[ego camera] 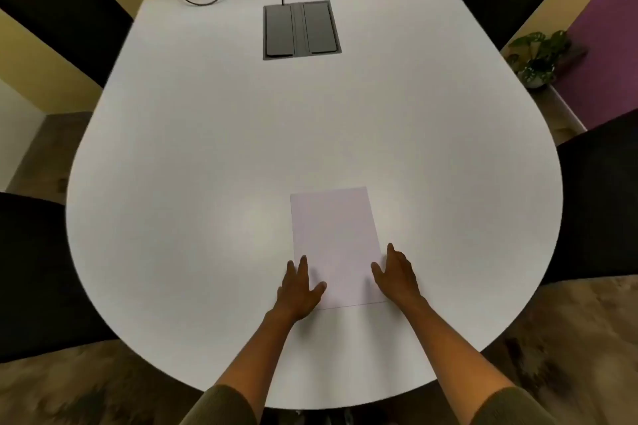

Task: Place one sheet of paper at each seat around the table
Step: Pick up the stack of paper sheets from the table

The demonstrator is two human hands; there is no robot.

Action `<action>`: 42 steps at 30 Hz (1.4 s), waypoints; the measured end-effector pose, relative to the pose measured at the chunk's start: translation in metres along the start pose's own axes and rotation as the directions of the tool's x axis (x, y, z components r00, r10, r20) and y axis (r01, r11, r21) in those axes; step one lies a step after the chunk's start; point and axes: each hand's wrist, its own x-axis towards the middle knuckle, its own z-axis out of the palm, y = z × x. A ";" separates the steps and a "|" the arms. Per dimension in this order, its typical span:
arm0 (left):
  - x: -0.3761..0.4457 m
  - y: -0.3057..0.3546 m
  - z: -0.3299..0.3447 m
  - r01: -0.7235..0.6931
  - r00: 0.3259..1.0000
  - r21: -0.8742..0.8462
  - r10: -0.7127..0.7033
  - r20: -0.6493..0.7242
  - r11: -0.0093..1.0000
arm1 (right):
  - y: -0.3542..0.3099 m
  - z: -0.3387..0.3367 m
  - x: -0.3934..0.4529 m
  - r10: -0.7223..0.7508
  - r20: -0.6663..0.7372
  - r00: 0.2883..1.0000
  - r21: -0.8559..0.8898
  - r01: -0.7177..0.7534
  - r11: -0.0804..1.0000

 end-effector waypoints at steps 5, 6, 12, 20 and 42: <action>0.009 -0.004 0.002 0.027 0.999 -0.033 -0.028 -0.022 0.999 | -0.006 0.009 0.012 0.045 -0.013 0.999 0.027 -0.044 0.999; 0.009 -0.005 0.004 0.030 0.999 -0.031 -0.031 -0.026 0.999 | -0.007 0.011 0.013 0.044 -0.018 0.999 0.027 -0.044 0.999; 0.012 -0.007 0.010 -0.006 0.996 -0.074 -0.001 -0.091 0.997 | -0.009 0.016 0.021 0.060 -0.057 0.997 0.075 -0.056 0.996; 0.016 -0.006 0.007 -0.052 0.983 -0.149 0.024 -0.182 0.987 | -0.012 0.021 0.029 0.079 -0.085 0.993 0.138 -0.067 0.988; 0.031 0.010 -0.011 0.020 0.915 -0.479 -0.209 -0.345 0.878 | -0.009 0.010 0.028 0.044 -0.182 0.982 0.223 -0.002 0.975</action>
